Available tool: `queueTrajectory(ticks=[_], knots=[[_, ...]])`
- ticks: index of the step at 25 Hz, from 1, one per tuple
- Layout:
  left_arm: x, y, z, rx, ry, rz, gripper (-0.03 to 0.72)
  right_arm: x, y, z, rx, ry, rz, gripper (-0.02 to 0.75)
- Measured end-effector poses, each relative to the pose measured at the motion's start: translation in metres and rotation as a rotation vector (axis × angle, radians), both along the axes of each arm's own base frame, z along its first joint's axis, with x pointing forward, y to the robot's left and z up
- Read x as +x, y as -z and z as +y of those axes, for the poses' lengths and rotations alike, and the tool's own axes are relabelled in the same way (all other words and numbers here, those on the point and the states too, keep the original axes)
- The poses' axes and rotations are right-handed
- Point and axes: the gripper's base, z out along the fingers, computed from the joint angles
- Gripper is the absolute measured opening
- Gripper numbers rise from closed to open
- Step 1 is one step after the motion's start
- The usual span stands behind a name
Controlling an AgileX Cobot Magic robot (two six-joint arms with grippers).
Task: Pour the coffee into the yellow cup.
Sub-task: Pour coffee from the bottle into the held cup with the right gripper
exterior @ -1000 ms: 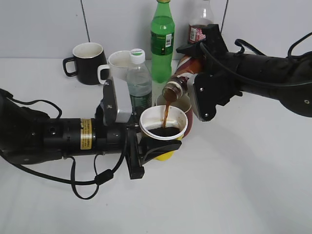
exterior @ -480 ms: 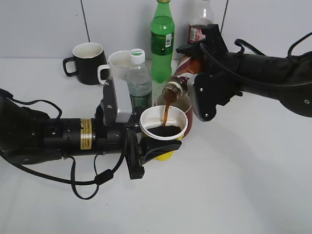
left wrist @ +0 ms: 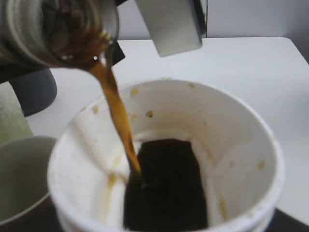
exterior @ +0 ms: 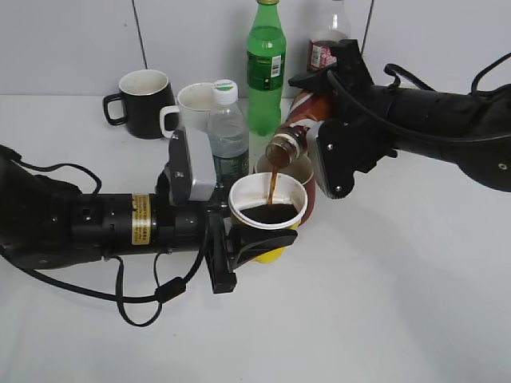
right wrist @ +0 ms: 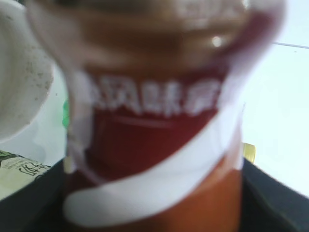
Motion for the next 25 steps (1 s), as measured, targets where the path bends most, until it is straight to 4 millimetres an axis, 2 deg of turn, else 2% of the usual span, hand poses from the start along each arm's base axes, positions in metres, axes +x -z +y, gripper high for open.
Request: queueTrajectory(ticks=[25], knots=[[-0.0001, 0.0001, 0.0, 0.001, 0.001, 0.0, 0.389, 0.0, -0.001, 0.0005, -0.02, -0.015, -0.033, 0.502]])
